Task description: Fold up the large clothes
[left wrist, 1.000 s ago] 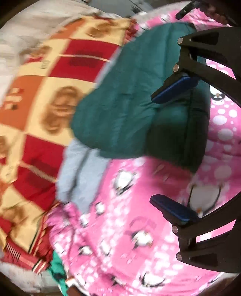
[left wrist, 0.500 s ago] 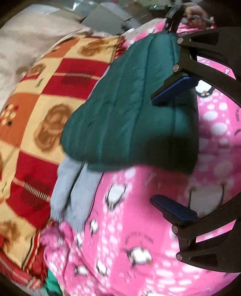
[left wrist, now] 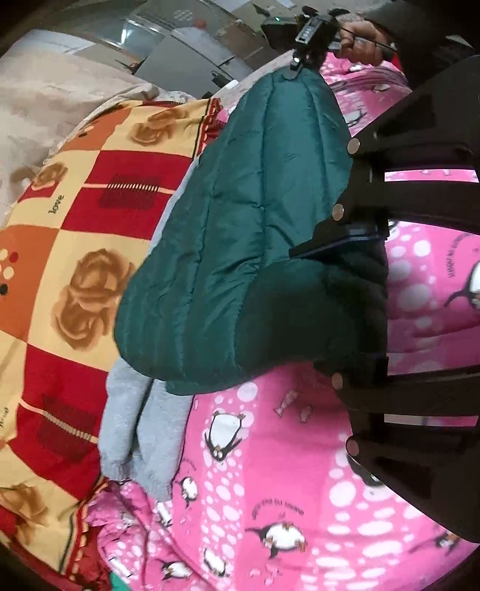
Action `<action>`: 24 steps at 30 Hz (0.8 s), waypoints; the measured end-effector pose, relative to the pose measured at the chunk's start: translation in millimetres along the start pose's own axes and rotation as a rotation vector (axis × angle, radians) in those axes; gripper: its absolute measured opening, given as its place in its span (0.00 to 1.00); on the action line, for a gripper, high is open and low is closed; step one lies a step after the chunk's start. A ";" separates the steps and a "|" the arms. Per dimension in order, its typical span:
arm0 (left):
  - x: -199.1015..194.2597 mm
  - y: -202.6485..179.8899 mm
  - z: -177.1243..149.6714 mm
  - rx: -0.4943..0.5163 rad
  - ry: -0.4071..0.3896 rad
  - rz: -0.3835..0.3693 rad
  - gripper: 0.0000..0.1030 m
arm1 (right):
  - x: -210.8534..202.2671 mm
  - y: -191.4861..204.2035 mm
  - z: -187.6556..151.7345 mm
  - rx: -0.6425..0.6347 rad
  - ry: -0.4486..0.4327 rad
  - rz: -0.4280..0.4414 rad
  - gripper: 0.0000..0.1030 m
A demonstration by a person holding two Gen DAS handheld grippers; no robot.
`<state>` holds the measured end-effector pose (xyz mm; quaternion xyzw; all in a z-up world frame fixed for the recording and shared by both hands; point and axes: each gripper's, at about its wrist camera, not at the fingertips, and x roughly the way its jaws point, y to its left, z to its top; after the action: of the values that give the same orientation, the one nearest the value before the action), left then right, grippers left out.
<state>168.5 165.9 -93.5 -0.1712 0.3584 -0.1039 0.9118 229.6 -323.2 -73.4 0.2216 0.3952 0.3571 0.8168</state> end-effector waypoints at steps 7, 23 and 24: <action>-44.3 -11.9 -30.1 -0.010 -0.009 -0.020 0.37 | -33.2 21.9 -26.4 -0.063 0.023 0.007 0.40; -87.3 -20.3 -66.3 -0.109 -0.034 0.049 0.48 | -97.5 36.3 -61.4 0.038 -0.197 -0.212 0.59; -96.5 -26.2 -68.3 -0.091 -0.050 0.075 0.48 | -106.1 50.4 -70.7 0.011 -0.223 -0.243 0.59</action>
<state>50.0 155.7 -70.4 -0.2014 0.3462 -0.0491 0.9150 106.3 -365.4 -30.9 0.2149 0.3278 0.2265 0.8917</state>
